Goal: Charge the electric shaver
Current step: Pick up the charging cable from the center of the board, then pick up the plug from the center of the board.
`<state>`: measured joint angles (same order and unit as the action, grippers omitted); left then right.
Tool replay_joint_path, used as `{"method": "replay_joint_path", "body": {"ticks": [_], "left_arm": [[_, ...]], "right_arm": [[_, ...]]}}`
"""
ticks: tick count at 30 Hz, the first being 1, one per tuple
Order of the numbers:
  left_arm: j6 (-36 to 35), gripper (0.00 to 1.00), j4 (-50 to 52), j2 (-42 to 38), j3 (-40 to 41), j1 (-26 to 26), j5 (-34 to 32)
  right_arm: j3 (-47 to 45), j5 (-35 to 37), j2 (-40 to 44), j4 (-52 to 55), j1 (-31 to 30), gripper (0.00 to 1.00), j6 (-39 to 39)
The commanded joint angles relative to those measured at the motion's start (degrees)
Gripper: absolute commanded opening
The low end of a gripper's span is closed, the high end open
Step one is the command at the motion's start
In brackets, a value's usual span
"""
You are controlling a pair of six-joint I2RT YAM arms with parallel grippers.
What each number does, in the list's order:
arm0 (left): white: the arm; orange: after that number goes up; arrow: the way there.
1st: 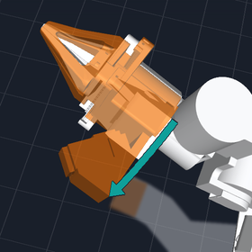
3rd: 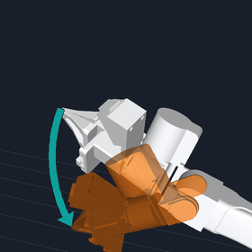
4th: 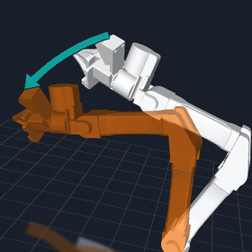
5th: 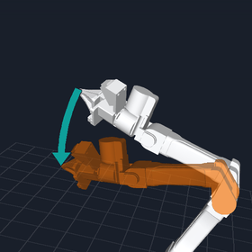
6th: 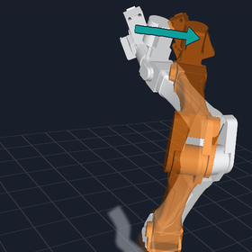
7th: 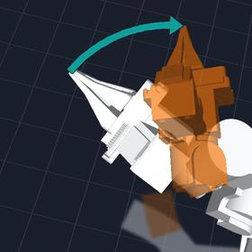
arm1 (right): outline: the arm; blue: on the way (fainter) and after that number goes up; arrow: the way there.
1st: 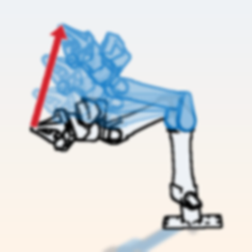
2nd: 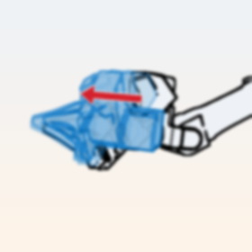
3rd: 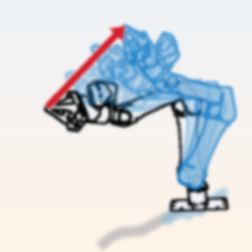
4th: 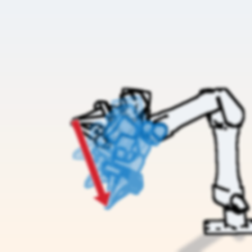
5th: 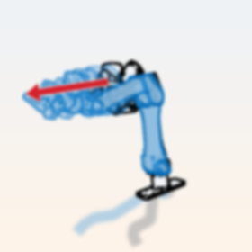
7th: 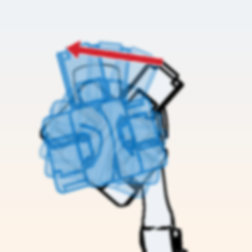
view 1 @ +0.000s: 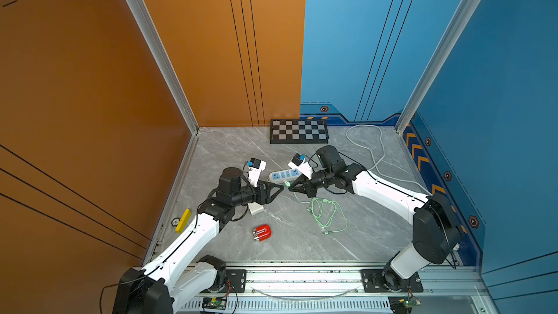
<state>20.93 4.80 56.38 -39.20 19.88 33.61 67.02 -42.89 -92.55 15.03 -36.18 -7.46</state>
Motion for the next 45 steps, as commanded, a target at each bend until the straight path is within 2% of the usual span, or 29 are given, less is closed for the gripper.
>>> {"method": "replay_joint_path", "body": {"ticks": [1,5,7,12,14,20,26,31,38,45], "left_arm": [[-14.8,0.67,21.2,-4.1,-8.5,-0.5,-11.8],[-30.4,0.81,33.9,-3.7,-14.0,-0.5,-22.7],[-35.4,0.82,35.8,-2.2,-14.0,-0.6,-27.4],[-44.1,0.85,38.6,4.3,-11.8,1.0,-31.6],[-47.1,1.0,38.4,7.1,-10.5,2.3,-34.4],[-55.8,0.98,34.3,13.5,-10.2,2.5,-38.6],[-61.7,0.98,33.9,22.3,-12.9,2.7,-39.4],[-61.3,0.98,29.9,28.0,-13.3,3.6,-41.0],[-62.0,0.98,29.2,31.2,-12.2,2.7,-37.9],[-62.7,0.98,26.6,35.8,-10.6,2.0,-38.7]], "right_arm": [[-3.9,6.0,1.6,3.4,1.2,0.0,0.6],[-7.2,7.6,2.3,3.7,3.2,0.0,0.0],[-7.8,7.6,2.1,3.9,4.2,0.0,0.0],[-8.2,7.3,1.9,4.1,6.3,0.0,-0.2],[-8.2,7.0,2.1,3.8,7.1,0.0,0.1],[-10.2,6.0,2.9,1.0,7.5,0.0,1.6],[-12.0,4.9,3.0,-0.9,7.4,0.0,2.9],[-12.7,5.4,3.4,-1.0,7.5,0.0,2.9],[-12.1,4.9,2.8,-0.5,7.7,0.0,2.5],[-12.1,4.5,1.9,-0.8,7.7,0.0,2.7]]}}
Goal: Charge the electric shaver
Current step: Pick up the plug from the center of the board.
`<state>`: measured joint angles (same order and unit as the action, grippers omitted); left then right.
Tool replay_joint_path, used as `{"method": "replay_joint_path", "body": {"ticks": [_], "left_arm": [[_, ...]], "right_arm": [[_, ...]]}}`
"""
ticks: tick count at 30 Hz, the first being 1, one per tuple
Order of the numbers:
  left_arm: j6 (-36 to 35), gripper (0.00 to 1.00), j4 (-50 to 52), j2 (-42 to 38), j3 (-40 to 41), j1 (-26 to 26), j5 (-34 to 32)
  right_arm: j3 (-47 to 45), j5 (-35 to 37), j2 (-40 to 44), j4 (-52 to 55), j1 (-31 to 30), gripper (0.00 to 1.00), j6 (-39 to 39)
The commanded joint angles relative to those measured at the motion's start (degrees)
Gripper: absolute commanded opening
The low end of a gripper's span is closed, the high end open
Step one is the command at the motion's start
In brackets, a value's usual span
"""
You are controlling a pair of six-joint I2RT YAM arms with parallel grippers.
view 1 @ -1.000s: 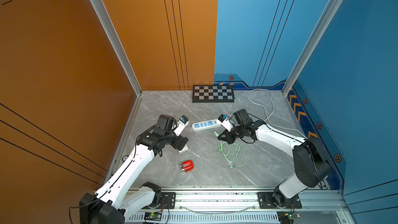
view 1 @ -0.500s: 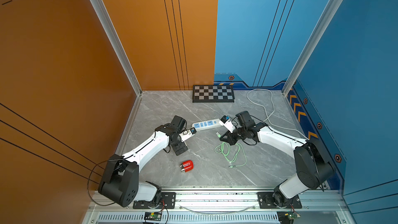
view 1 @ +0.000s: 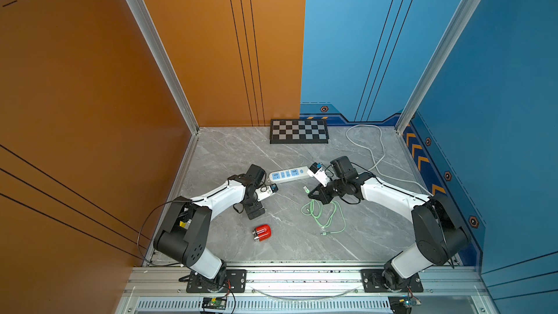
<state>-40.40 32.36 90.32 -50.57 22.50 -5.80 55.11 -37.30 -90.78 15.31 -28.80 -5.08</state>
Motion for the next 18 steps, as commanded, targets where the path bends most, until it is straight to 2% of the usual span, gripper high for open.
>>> {"method": "replay_joint_path", "body": {"ticks": [1,4,9,11,16,18], "left_arm": [[-1.1,0.99,-0.9,2.3,0.4,-0.7,0.8],[-1.0,0.98,-0.9,4.0,-0.1,-1.3,1.0],[0.7,0.85,-0.3,5.8,-0.7,-1.8,2.3],[0.9,0.75,0.2,6.0,-1.2,-1.9,2.6],[1.3,0.39,1.5,5.2,-0.9,-1.4,2.0],[1.6,0.34,1.4,3.5,0.1,-1.2,1.7]], "right_arm": [[-0.1,-1.1,0.1,-1.1,0.2,0.0,0.4],[-0.2,-1.2,0.2,-1.0,0.4,0.0,0.4],[-0.8,-0.8,1.1,-0.6,0.6,0.0,0.5],[-1.0,-0.7,1.4,-0.5,0.7,0.0,0.4],[-1.3,-0.2,2.0,-0.2,0.7,0.0,0.6],[-1.2,-0.1,2.2,0.1,0.7,0.0,0.6]]}}
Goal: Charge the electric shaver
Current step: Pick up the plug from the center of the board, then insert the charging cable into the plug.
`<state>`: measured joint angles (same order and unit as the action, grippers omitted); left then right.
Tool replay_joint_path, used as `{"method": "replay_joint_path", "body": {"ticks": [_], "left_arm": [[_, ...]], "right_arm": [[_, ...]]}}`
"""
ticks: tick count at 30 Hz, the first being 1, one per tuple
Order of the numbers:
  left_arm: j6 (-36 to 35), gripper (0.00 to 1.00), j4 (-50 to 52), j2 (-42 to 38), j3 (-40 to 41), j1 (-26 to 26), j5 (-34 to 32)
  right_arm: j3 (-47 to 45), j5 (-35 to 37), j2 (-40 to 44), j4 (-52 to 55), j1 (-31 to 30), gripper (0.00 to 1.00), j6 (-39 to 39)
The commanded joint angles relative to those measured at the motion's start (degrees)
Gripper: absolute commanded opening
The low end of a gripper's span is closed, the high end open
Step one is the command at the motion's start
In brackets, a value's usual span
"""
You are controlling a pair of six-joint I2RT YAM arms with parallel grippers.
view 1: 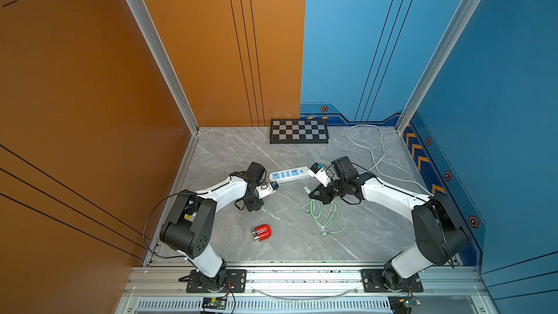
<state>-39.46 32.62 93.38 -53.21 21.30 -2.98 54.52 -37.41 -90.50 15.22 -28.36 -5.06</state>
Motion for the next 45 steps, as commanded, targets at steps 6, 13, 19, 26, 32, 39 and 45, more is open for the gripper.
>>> {"method": "replay_joint_path", "body": {"ticks": [6,13,19,26,32,39,45], "left_arm": [[0.8,0.35,1.1,-4.5,4.5,0.4,-1.6],[2.5,0.0,2.4,-9.1,3.9,5.0,-3.4],[0.9,0.0,-0.9,-20.0,7.6,11.7,-11.1],[-2.3,0.0,-5.8,-40.4,16.2,16.8,-10.9],[-4.2,0.0,-5.7,-50.0,19.8,21.0,-9.5],[-5.5,0.0,-5.6,-51.9,20.6,24.4,-8.6],[-6.5,0.0,-5.2,-51.8,19.7,25.0,-6.0]], "right_arm": [[-0.5,0.1,1.9,0.5,-0.2,0.0,0.6],[-0.2,1.3,3.3,2.1,-0.7,0.0,0.5],[3.1,0.6,2.2,7.3,-2.4,0.0,-0.5],[10.4,0.6,-0.9,16.8,-7.3,0.0,-2.6],[19.3,1.2,-4.7,26.9,-14.1,0.0,-5.2],[25.7,1.5,-8.7,32.6,-19.7,0.0,-5.4],[27.4,1.6,-10.0,33.4,-21.3,0.0,-4.7]]}}
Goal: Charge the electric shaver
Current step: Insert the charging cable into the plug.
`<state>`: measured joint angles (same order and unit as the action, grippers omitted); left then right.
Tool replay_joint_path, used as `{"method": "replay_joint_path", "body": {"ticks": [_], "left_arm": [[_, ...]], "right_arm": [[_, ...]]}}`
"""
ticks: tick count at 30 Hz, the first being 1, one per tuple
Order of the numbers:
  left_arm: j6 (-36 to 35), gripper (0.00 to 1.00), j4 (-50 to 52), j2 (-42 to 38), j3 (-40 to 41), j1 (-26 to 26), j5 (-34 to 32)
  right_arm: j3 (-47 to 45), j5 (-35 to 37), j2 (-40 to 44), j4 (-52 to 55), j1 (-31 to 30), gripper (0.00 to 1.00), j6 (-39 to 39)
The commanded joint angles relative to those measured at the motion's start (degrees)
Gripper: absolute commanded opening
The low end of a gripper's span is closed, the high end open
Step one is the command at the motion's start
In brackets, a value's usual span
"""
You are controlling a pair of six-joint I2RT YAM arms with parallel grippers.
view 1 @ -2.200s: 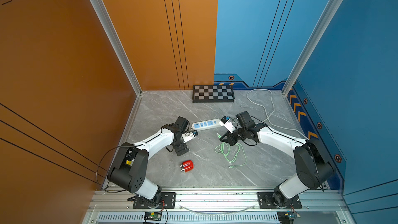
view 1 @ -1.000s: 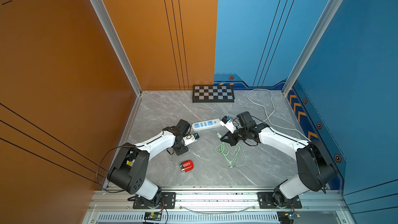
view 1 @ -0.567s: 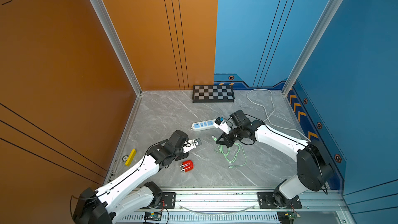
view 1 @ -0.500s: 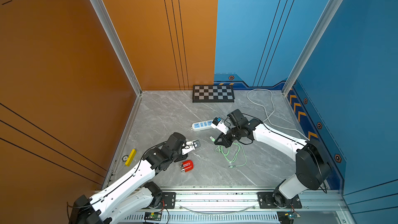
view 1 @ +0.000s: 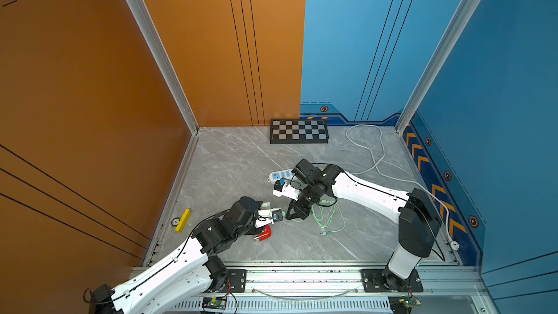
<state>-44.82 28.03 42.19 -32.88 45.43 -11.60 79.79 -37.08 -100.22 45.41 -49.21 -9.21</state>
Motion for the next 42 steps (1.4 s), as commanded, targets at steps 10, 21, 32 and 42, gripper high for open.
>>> {"method": "replay_joint_path", "body": {"ticks": [10,21,32,42], "left_arm": [[0.0,0.0,-0.7,1.2,-1.5,4.6,2.7],[-0.5,0.0,-0.6,0.5,-1.2,4.5,1.9],[-0.2,0.0,0.3,-0.7,-1.6,4.6,2.5],[-2.9,0.0,1.3,0.3,-1.6,5.3,2.5]], "right_arm": [[6.2,0.7,-3.4,3.8,-1.9,0.0,-0.9],[6.1,0.8,-3.7,4.7,-3.5,0.0,-0.8],[6.7,2.0,-4.5,4.6,-3.9,0.0,-0.7],[8.8,3.8,-5.0,7.6,-4.2,0.0,-1.8]]}}
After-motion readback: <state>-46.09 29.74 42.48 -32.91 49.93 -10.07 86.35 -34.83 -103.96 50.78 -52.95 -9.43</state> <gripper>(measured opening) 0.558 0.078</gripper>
